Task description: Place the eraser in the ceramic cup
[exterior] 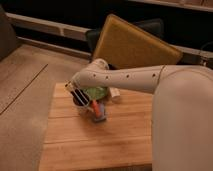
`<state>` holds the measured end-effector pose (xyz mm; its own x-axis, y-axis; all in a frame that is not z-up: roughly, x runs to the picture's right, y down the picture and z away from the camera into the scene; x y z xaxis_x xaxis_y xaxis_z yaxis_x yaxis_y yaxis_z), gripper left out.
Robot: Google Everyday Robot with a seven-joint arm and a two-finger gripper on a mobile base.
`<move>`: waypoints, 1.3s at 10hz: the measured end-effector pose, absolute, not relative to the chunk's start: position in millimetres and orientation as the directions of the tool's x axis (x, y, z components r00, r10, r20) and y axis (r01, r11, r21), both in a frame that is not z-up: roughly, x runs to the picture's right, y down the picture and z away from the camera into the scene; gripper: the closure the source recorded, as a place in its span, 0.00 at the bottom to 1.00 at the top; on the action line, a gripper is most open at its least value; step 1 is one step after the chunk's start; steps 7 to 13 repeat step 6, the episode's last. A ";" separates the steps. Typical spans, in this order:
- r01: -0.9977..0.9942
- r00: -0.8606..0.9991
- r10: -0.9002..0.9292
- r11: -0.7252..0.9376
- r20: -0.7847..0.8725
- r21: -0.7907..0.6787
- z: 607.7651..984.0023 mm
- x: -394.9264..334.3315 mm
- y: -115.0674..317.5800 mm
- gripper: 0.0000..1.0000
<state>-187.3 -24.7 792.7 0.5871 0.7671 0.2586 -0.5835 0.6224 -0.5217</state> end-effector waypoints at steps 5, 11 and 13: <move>-0.572 0.586 0.758 0.637 0.287 -0.517 790.4 -197.4 -29.3 0.24; -0.573 0.581 0.760 0.636 0.291 -0.517 789.8 -198.9 -30.5 0.24; -0.573 0.581 0.760 0.636 0.291 -0.517 789.8 -198.9 -30.5 0.24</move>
